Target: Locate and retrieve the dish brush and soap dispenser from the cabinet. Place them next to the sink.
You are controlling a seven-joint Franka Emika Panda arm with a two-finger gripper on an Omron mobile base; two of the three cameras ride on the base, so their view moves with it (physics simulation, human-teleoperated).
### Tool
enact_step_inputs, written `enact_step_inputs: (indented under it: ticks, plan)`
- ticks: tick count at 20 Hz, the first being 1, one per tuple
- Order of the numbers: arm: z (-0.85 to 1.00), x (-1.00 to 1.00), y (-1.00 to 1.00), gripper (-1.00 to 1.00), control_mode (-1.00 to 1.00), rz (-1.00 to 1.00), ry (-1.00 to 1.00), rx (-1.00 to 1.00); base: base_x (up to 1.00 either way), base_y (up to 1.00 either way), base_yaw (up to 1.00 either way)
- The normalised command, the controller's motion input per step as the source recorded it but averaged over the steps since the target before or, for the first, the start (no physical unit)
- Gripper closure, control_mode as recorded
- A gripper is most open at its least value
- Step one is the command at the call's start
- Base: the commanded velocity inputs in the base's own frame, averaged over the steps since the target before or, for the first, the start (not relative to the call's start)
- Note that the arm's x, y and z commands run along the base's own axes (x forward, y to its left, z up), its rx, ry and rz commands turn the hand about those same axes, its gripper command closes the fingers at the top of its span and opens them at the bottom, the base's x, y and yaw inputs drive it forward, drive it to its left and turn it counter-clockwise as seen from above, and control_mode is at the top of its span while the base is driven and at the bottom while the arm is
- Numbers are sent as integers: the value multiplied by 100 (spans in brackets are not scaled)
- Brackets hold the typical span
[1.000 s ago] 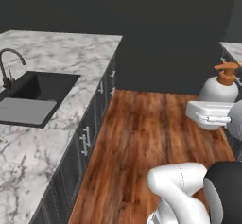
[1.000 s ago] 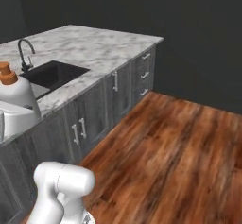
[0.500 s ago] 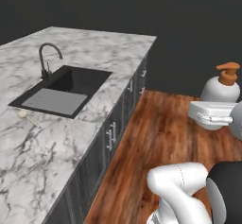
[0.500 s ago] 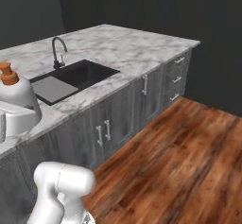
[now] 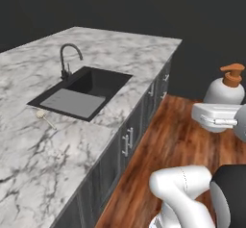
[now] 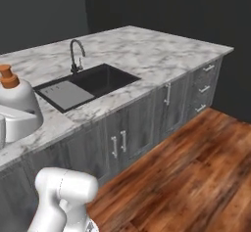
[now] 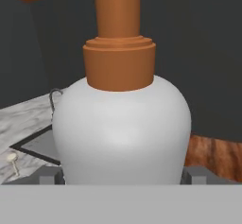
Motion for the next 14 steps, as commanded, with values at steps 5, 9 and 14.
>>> enact_step_inputs:
  ticks: [5,9,14]
  plan:
    - [0,0,0,100,100,0,0,0,67,1,8]
    - [0,0,0,100,100,0,0,0,31,48,0]
    - [0,0,0,100,100,0,0,0,29,46,0]
